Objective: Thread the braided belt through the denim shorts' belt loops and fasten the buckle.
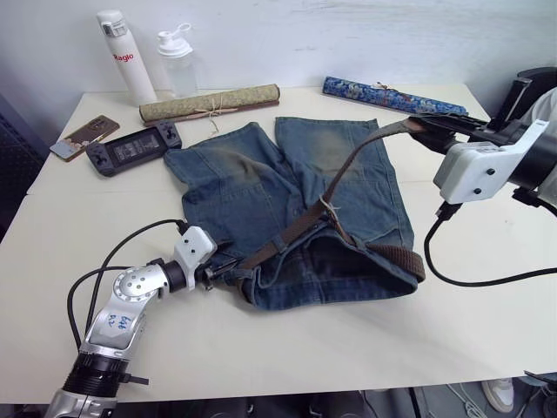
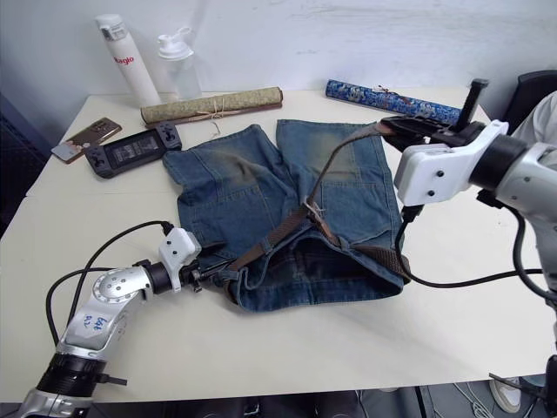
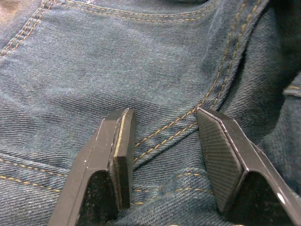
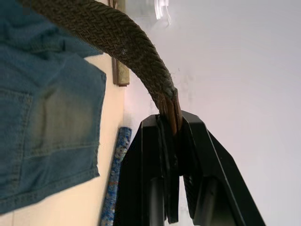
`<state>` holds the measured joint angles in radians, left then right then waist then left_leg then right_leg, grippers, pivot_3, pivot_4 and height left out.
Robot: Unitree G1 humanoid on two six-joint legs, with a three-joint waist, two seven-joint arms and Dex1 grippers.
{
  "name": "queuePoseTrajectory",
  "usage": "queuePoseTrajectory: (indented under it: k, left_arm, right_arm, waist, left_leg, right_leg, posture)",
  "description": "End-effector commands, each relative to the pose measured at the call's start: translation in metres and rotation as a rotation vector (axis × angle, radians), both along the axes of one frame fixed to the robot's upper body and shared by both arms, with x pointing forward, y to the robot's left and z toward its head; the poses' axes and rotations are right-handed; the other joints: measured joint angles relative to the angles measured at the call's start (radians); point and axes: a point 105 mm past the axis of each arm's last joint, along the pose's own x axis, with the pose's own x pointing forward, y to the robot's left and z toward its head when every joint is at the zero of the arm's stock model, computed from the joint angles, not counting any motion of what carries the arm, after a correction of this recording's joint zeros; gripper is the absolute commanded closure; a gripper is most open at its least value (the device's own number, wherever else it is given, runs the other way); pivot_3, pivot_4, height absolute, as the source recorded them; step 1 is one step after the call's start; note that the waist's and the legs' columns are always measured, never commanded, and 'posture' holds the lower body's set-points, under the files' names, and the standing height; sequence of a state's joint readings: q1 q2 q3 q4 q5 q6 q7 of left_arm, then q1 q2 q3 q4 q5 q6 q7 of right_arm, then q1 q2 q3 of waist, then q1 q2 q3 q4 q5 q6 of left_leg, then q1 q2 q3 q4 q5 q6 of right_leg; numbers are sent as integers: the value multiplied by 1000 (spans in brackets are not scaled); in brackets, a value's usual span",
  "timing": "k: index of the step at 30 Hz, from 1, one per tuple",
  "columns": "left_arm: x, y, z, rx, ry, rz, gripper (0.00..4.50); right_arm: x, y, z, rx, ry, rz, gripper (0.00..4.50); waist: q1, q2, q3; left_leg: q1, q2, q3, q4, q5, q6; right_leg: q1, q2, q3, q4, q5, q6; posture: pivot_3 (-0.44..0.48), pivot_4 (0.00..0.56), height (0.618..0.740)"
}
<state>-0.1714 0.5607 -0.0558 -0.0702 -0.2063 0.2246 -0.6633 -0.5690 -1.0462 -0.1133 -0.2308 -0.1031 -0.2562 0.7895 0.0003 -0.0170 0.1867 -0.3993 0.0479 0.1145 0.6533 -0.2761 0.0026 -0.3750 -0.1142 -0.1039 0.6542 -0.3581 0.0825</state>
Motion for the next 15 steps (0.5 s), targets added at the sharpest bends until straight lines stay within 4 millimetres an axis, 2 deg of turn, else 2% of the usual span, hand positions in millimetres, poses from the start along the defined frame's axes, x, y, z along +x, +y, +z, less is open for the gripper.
queuePoseTrajectory:
  k: [1,5,9,12,15]
  left_arm:
    - [-4,0,-11,-31,56,32,2146]
    - [-4,-5,12,-122,-2,31,2146]
    - [-8,-9,38,-205,-55,18,2146]
    - [-13,-8,51,-249,-74,14,2146]
    - [-19,-9,75,-342,-89,-12,2146]
  right_arm:
    - [-12,21,-12,-10,53,80,4500]
    - [-14,34,-33,-31,110,110,4500]
    - [-10,42,-43,-42,116,113,4500]
    - [-9,47,-49,-56,117,122,4500]
    - [-8,55,-58,-74,130,145,4500]
  waist:
    - [0,0,0]
    - [0,0,0]
    - [0,0,0]
    - [-2,0,0]
    - [-3,0,0]
  left_leg:
    - [0,0,0,0,0,0]
    - [-1,0,-1,1,0,0]
    - [-3,0,-2,2,0,0]
    - [-3,1,-2,2,0,0]
    - [-3,1,-2,2,0,0]
  right_leg:
    - [0,0,0,0,0,0]
    - [0,0,0,0,0,0]
    - [-1,0,0,1,0,0]
    - [-1,0,0,1,0,0]
    - [-1,0,0,0,0,0]
  posture:
    - [0,150,717]
    - [0,150,717]
    - [0,150,717]
    - [0,150,717]
    - [0,150,717]
